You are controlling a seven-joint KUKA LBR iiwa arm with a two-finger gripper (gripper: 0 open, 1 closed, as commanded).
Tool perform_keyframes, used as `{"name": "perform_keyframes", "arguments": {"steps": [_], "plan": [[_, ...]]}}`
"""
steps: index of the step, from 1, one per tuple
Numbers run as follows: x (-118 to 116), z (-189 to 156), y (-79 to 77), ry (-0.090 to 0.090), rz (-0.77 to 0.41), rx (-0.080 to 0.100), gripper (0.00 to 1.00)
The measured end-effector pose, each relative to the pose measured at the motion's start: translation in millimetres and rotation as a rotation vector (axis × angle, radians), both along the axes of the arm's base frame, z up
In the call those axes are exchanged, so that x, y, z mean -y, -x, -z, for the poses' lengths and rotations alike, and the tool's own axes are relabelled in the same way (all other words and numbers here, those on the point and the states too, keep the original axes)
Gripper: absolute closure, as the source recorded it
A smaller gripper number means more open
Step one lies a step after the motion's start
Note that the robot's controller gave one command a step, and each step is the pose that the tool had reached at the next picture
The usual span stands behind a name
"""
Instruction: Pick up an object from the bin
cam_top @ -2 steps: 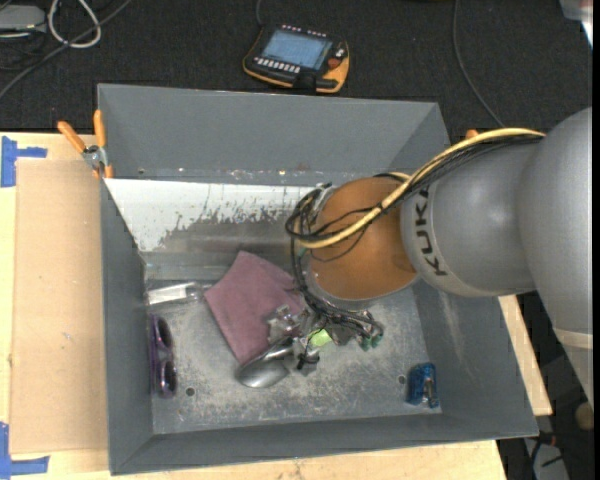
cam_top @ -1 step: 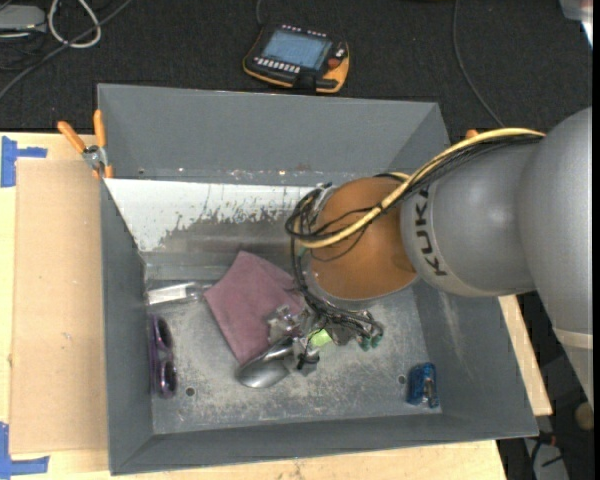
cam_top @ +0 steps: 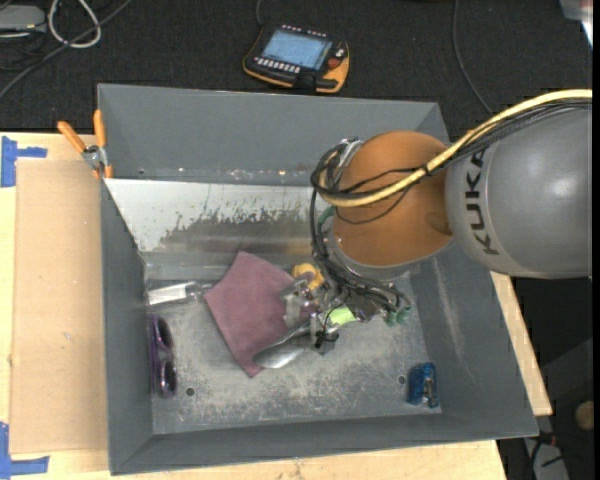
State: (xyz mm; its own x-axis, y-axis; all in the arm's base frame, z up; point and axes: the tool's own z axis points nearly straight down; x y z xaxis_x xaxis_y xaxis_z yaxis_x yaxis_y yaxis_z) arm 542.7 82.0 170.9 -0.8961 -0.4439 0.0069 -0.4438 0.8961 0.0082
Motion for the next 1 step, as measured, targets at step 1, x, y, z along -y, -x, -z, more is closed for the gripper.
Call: {"name": "perform_keyframes", "arguments": {"steps": [1], "plan": [[-0.4, -35.4, -0.4, -0.001, 0.002, 0.003, 1.0]]}}
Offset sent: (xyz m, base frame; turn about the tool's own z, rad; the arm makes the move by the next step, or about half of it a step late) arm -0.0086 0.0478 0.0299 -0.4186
